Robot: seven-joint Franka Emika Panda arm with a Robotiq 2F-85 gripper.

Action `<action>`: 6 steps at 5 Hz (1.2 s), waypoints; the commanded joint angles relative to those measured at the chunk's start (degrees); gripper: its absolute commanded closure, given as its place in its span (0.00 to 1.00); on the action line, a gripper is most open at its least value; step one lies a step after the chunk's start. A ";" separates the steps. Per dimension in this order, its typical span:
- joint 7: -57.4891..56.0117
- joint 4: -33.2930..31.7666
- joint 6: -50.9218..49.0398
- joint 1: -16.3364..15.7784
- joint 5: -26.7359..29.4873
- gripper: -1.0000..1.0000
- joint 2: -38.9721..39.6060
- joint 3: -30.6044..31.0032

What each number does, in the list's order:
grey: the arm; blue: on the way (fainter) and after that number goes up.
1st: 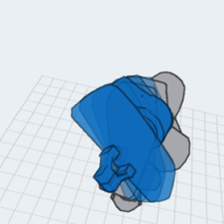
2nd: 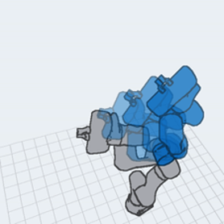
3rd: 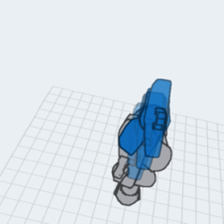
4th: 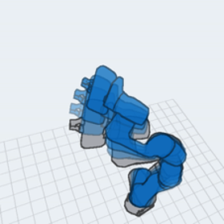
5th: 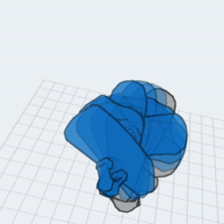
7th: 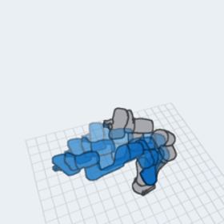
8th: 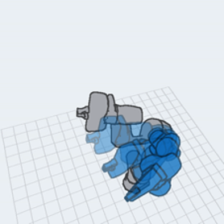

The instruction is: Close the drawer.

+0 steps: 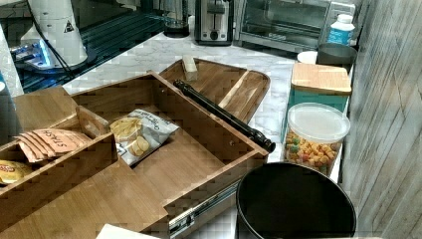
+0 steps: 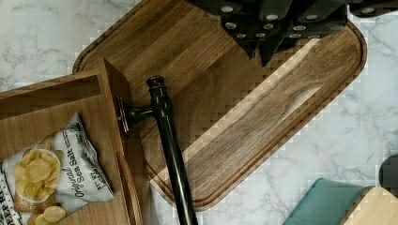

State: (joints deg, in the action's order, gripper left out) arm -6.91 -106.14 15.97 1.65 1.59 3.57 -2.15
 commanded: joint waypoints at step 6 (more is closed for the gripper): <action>-7.58 6.36 12.03 1.70 -3.62 1.00 14.02 -1.03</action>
State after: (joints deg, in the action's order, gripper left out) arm -8.35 -104.74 29.63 2.52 -1.44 13.18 -2.47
